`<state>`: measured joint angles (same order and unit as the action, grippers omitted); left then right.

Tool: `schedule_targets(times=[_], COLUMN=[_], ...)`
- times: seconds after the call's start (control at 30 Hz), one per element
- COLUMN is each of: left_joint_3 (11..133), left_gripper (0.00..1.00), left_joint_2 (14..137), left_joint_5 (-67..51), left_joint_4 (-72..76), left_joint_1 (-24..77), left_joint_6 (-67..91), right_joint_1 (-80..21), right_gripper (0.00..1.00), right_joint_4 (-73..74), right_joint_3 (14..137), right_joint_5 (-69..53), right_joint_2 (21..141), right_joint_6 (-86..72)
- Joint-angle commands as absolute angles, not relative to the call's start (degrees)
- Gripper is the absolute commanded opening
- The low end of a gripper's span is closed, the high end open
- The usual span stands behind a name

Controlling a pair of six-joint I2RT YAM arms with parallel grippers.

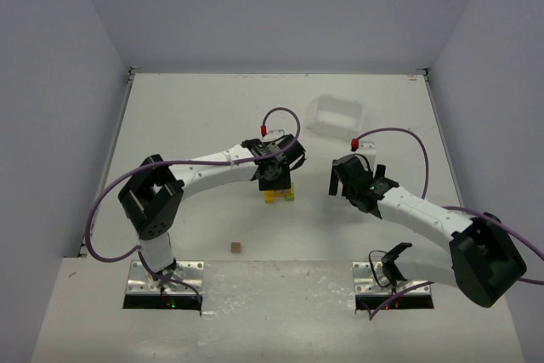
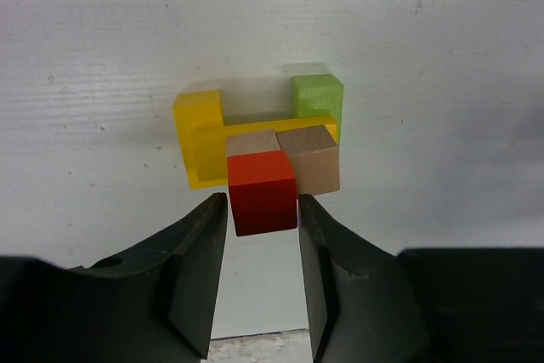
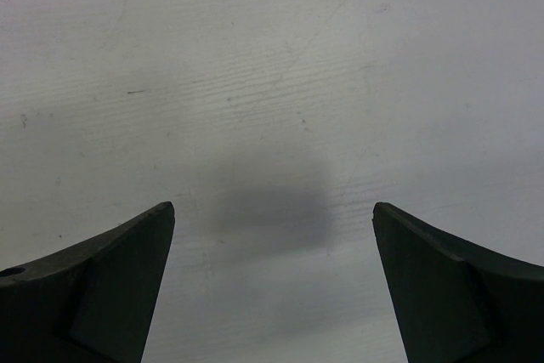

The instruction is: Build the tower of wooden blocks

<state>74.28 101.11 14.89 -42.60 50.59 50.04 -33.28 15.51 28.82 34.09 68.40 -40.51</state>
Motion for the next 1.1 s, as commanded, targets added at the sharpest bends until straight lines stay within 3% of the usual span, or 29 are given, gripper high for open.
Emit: schedule_targets(times=[0.0,0.63,1.07], left_joint_3=[76.35,74.27,71.55], left_gripper=[0.39,0.42,0.45], left_joint_2=[100.90,98.45,91.96], left_joint_5=[14.42,11.85,16.40], left_joint_4=[-41.28,-38.30,-41.47], left_joint_1=[50.54,50.61,50.54], left_joint_6=[50.54,50.54,51.22], right_joint_1=[-32.75,-32.61,-32.61], right_gripper=[0.99,0.99,0.99], right_joint_4=[14.94,14.87,12.52], right_joint_3=[30.32,30.32,30.92], right_joint_5=[35.74,34.84,29.46], right_joint_2=[68.53,68.47,68.08], right_joint_6=[-40.66,-40.52,-36.95])
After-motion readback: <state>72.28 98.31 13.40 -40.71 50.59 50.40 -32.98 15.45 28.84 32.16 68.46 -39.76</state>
